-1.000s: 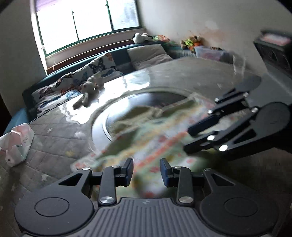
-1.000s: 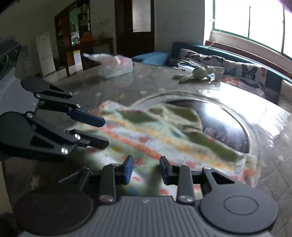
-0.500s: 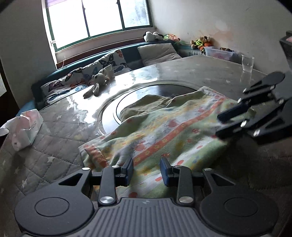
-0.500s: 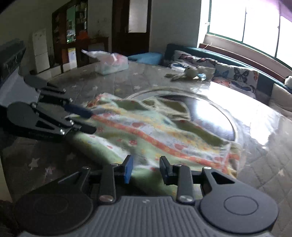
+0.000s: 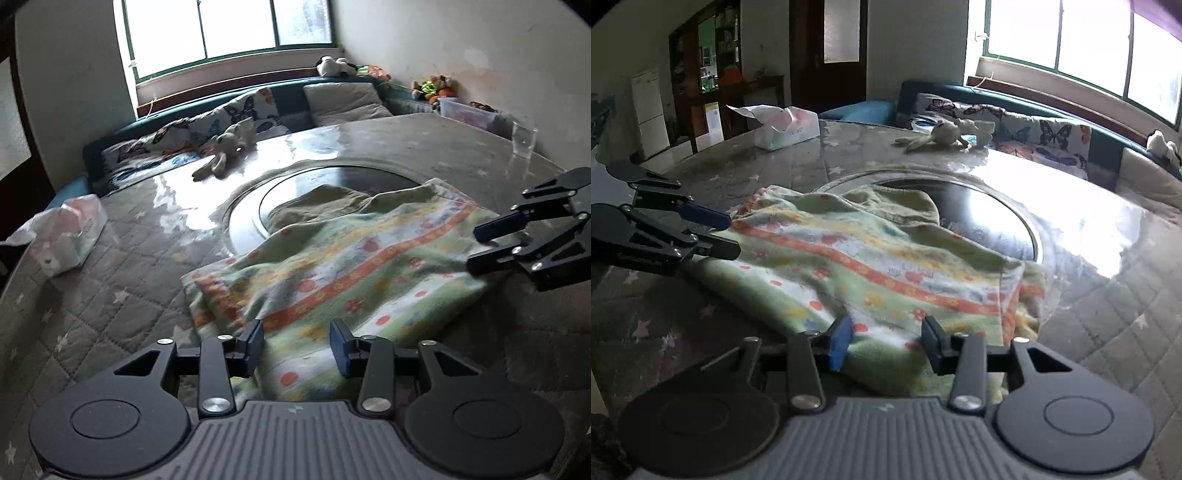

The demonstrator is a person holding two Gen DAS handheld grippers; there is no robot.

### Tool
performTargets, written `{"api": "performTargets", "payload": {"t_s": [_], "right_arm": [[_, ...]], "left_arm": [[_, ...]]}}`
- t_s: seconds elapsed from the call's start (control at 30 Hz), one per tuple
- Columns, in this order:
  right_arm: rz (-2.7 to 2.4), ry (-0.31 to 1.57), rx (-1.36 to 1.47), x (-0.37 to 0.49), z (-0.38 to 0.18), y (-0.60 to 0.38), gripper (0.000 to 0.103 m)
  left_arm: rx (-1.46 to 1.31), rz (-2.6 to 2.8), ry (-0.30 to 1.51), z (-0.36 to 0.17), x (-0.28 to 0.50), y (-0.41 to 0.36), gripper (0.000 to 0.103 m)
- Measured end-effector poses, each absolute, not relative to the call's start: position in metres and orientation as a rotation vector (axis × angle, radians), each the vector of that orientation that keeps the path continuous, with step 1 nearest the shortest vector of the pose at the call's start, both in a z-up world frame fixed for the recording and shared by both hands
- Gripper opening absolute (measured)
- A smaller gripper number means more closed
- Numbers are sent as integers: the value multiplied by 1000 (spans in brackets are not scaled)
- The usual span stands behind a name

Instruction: Fold clothes

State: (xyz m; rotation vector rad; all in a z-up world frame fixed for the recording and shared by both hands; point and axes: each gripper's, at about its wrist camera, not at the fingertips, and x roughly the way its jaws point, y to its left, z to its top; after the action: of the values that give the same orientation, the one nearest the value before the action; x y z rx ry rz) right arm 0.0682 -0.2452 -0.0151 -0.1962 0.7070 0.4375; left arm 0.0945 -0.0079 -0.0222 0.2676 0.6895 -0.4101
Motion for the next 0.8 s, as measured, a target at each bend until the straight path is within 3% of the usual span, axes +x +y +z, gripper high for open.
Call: {"api": "performTargets", "payload": {"t_s": [0.8], "right_arm": [[491, 676, -185, 131, -12, -199, 41]], "left_arm": [[196, -265, 755, -22, 146, 10, 50]]}}
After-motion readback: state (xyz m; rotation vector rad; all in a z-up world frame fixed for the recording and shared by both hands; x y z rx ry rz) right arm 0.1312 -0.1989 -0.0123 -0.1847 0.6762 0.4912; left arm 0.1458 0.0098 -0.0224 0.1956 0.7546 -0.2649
